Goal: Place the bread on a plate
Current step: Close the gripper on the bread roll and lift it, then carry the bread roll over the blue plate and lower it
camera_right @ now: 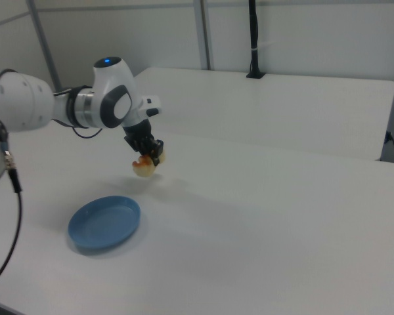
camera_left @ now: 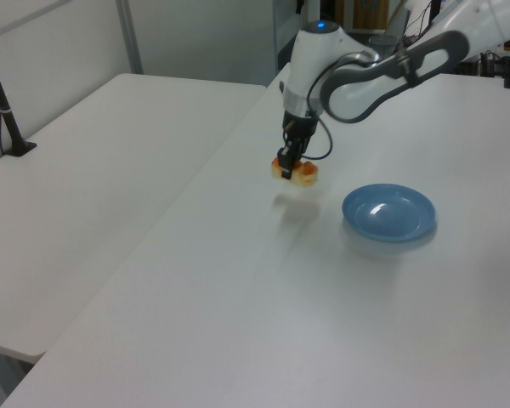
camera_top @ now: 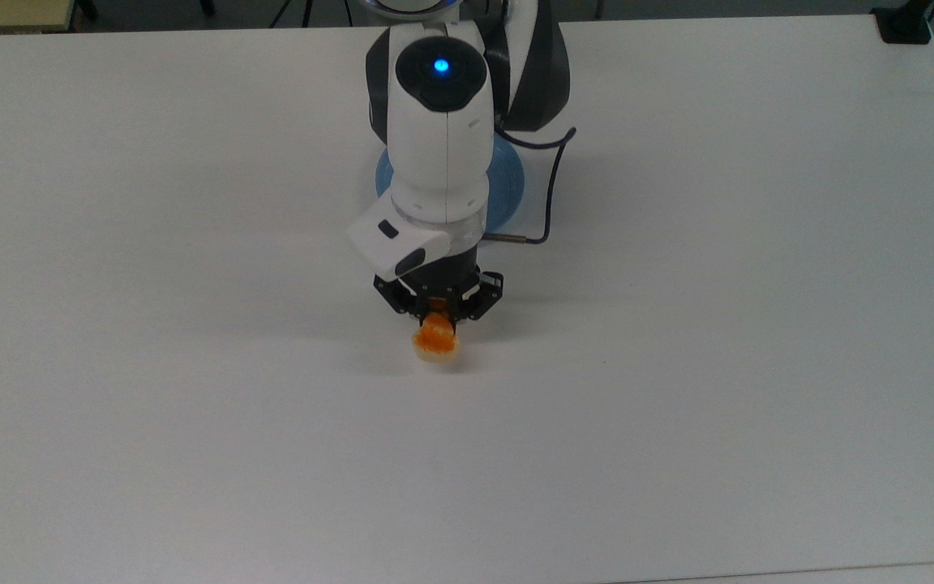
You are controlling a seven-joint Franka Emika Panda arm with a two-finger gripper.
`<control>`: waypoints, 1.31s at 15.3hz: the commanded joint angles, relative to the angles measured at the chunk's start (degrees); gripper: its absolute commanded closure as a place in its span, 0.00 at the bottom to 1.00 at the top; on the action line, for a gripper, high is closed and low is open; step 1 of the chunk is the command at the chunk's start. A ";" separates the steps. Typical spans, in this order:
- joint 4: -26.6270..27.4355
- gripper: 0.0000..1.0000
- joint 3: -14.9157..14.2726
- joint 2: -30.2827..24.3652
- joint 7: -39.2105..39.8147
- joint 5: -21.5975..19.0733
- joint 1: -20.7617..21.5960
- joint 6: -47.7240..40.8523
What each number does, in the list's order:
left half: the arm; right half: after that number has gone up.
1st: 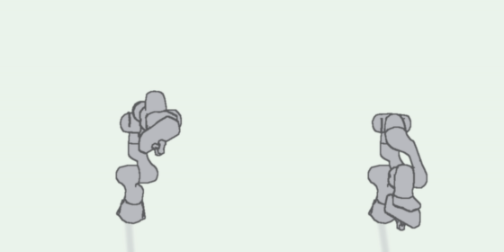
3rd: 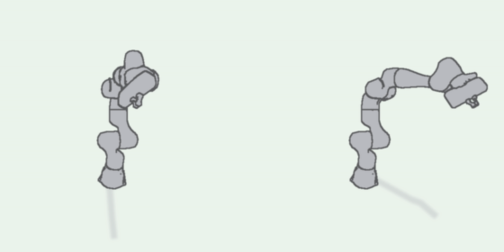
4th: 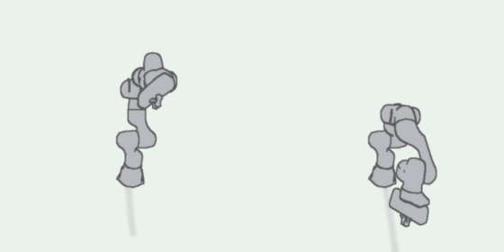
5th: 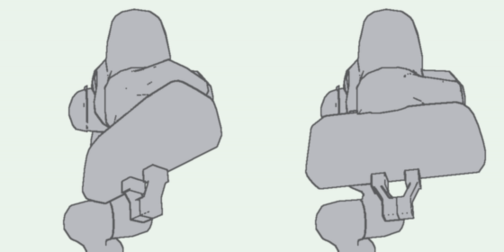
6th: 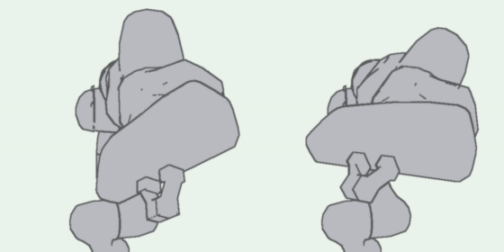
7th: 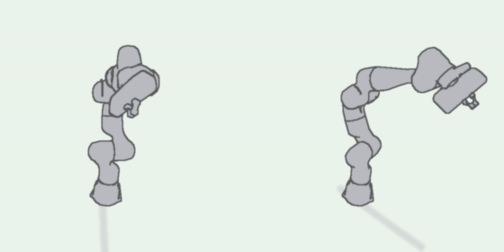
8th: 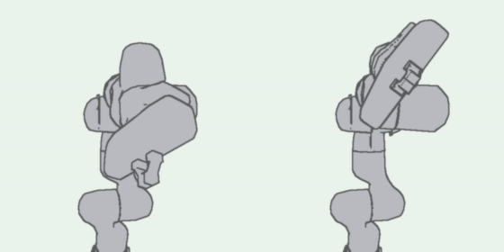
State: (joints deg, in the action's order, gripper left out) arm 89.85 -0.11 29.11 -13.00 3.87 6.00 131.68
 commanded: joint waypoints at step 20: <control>44.01 0.31 -0.25 -25.77 7.73 0.52 3.14 12.37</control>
State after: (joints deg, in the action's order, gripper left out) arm 133.04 0.10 2.85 -5.12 3.88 8.53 141.92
